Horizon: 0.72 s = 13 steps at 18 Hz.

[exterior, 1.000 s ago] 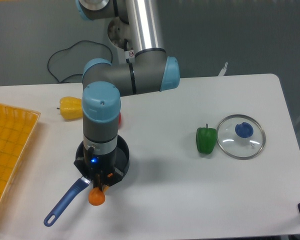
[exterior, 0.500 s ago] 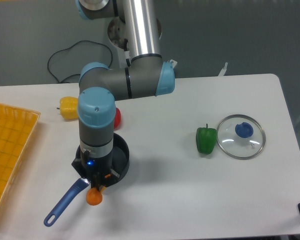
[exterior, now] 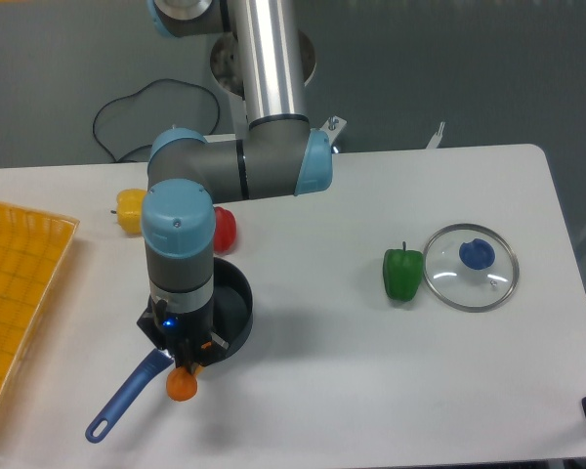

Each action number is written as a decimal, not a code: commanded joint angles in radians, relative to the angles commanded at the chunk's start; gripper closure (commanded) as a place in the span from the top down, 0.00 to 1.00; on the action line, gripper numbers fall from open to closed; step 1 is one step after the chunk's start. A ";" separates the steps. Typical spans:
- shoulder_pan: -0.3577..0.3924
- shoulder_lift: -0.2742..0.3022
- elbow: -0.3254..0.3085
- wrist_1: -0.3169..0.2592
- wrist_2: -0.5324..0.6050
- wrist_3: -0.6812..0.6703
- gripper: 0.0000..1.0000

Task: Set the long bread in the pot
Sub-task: 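Lower the held bread down into the saucepan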

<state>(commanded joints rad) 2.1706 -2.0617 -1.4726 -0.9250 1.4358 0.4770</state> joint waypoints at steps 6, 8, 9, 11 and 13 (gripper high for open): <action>-0.002 0.008 -0.034 -0.002 0.000 0.046 0.15; -0.002 0.009 -0.043 -0.002 0.000 0.048 0.15; -0.005 0.009 -0.045 -0.002 0.000 0.048 0.15; -0.011 0.008 -0.048 -0.003 0.000 0.048 0.15; -0.012 0.006 -0.054 -0.003 0.000 0.048 0.15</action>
<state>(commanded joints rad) 2.1583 -2.0555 -1.5263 -0.9280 1.4358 0.5246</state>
